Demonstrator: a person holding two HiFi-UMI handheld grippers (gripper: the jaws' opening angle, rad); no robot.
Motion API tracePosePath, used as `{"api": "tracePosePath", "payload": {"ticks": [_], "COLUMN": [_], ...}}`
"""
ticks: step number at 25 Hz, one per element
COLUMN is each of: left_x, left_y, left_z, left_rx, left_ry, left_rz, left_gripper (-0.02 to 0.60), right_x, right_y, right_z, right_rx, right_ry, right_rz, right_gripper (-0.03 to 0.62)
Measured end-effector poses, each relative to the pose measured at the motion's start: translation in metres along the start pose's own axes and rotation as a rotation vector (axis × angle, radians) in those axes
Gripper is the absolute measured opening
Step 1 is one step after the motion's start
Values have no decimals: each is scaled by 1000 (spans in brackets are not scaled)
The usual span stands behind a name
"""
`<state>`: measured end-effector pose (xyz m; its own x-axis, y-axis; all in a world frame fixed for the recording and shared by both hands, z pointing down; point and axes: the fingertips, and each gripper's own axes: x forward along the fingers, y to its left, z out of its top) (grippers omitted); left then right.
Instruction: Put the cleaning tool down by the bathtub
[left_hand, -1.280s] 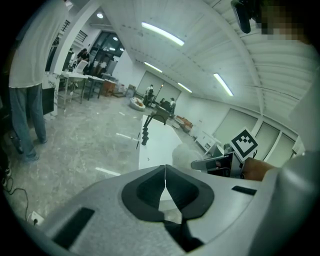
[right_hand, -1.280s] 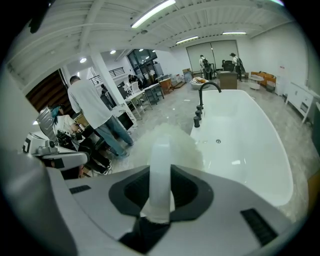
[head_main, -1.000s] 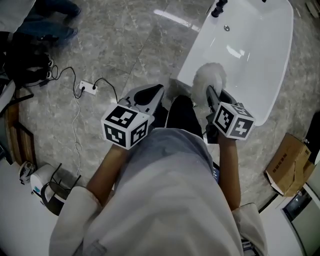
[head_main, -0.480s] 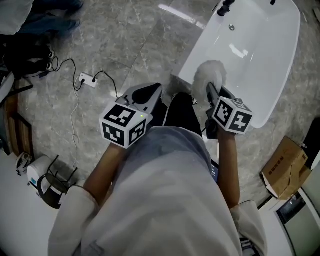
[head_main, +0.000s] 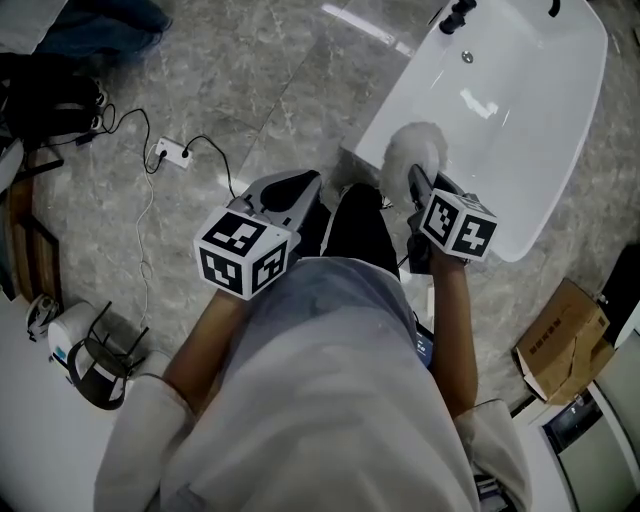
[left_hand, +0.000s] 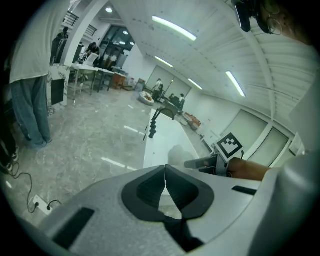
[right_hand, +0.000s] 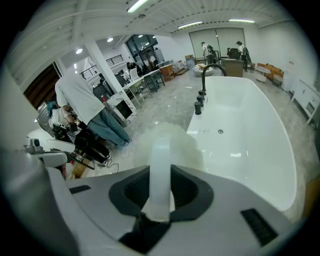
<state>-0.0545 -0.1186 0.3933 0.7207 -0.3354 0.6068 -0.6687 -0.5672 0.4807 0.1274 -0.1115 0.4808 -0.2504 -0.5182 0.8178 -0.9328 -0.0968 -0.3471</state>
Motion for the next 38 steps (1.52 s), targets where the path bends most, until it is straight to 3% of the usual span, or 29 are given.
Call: {"api": "tracePosePath", "payload": {"ticks": [7,13,38], "left_x": [4,13,13], "left_y": [-10,-25,-16], "left_z": [-1,-8,-36], "left_rx": [-23,14,2], "left_ry": [4,29,90], "left_rz": [-34,-58,3], "left_gripper": [10,9,10], "right_x": [13,25,74], "right_y": [-14,-19,-38], "right_z": [-9,-20,-32], "right_rx": [33,31,-22], "right_ry": [3,38,116], "right_rz": [-24,-5,-13], "right_gripper": [77,77,78]}}
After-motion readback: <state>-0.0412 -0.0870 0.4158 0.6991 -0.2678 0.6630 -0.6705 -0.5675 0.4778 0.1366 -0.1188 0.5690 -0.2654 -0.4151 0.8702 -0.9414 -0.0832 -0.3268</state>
